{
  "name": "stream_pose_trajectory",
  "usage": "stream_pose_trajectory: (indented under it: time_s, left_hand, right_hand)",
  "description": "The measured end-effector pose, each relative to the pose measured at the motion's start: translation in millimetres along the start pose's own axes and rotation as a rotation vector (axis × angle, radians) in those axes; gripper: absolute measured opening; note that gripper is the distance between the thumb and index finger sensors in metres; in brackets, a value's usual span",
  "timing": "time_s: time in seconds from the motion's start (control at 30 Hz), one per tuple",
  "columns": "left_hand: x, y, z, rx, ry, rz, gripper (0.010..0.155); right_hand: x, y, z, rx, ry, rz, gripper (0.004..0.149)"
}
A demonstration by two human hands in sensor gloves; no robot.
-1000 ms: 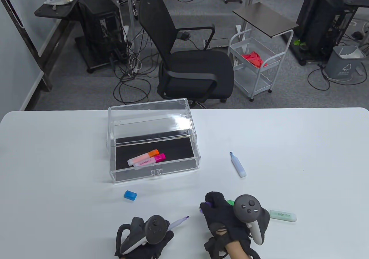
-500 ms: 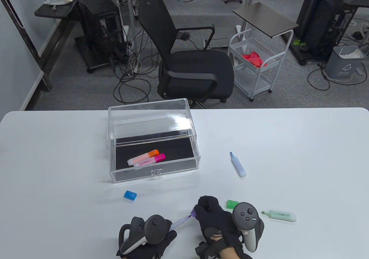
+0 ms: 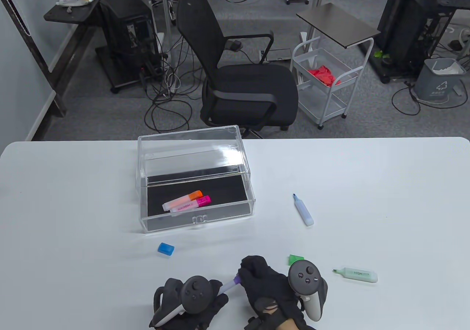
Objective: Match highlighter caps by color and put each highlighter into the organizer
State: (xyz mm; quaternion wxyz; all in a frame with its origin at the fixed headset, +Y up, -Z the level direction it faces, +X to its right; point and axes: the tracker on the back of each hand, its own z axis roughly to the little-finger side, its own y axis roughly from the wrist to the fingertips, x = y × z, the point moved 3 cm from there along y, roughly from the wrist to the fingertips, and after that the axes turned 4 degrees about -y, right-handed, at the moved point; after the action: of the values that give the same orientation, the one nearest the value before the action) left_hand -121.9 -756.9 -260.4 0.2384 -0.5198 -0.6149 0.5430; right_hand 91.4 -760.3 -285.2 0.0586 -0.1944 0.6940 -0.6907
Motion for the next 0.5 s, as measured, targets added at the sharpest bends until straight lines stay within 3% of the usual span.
stream_pose_trajectory:
  time_s: [0.23,0.5]
  left_hand:
    - [-0.3,-2.4,-12.7,-0.052,0.029,-0.029,0.056]
    - [1.7,-0.9,-18.3,-0.067,0.047,-0.069,0.055]
  right_hand:
    - [4.8,2.1,-7.5,-0.038,-0.152,-0.111,0.044]
    - [6.9,3.0,-14.1,-0.043,-0.225,-0.110,0.045]
